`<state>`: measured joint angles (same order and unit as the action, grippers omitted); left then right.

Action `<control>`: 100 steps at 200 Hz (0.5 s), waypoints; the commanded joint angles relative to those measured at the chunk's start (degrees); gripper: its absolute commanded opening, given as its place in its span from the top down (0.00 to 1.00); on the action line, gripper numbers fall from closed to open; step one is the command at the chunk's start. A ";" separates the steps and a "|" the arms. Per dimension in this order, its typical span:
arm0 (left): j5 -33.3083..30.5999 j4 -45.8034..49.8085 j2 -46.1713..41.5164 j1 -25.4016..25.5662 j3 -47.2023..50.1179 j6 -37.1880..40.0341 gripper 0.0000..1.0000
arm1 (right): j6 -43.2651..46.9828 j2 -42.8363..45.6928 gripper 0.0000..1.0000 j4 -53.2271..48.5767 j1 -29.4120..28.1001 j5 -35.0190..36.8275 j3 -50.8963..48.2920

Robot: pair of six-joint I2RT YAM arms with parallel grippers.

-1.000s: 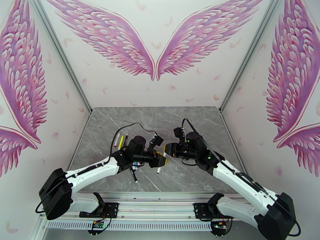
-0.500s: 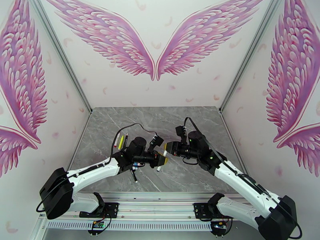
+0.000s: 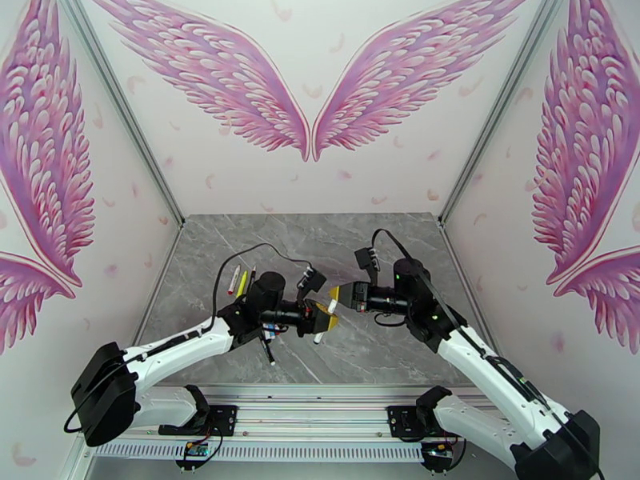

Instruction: Open the pen caps

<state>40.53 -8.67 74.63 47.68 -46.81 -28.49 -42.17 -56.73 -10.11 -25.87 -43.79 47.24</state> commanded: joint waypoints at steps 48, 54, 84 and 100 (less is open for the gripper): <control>-23.20 21.63 -0.21 6.89 -6.39 7.39 1.00 | 0.28 0.32 0.88 -10.31 2.65 23.38 7.50; -26.33 23.02 0.14 8.10 -7.19 8.02 1.00 | 0.34 -0.08 0.88 -11.44 2.66 24.81 8.07; -36.99 26.38 2.35 13.35 -10.14 11.09 1.00 | -0.79 -2.88 0.89 -14.53 2.75 27.12 10.37; -39.10 27.44 3.91 14.58 -10.76 11.90 1.00 | -0.98 -4.21 0.90 -16.70 3.01 28.23 11.93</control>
<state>9.58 11.14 76.29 60.05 -55.22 -20.34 -42.24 -58.94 -22.13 -23.64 -24.62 56.16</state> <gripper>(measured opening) 0.187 0.198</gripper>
